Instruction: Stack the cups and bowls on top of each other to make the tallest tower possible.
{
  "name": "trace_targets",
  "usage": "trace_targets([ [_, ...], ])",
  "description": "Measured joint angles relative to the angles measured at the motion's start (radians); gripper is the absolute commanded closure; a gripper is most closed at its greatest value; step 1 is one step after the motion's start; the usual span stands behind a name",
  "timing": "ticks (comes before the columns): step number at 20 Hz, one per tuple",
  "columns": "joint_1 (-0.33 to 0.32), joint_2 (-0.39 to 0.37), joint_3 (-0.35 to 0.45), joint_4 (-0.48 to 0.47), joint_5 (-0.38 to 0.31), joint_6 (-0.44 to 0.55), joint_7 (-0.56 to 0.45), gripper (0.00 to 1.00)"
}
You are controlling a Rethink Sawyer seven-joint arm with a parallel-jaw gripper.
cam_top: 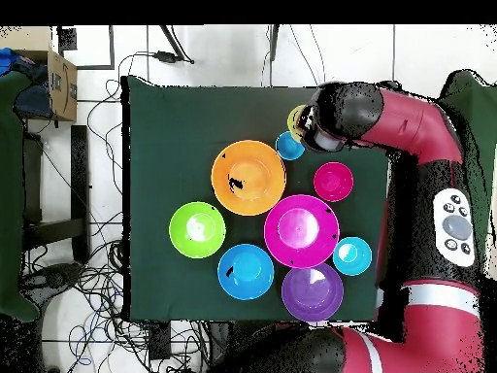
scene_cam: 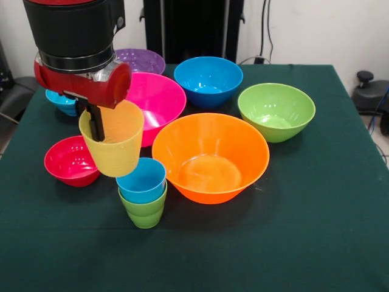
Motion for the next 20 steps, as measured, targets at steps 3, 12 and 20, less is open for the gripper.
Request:
trace_targets([
  [3, -0.005, -0.002, 0.007, 0.013, -0.002, -0.008, 0.0, 1.0],
  [12, -0.018, -0.011, 0.035, 0.07, -0.009, -0.046, 0.0, 1.0],
  [20, -0.024, -0.021, 0.053, 0.092, -0.013, -0.073, 0.0, 1.0],
])
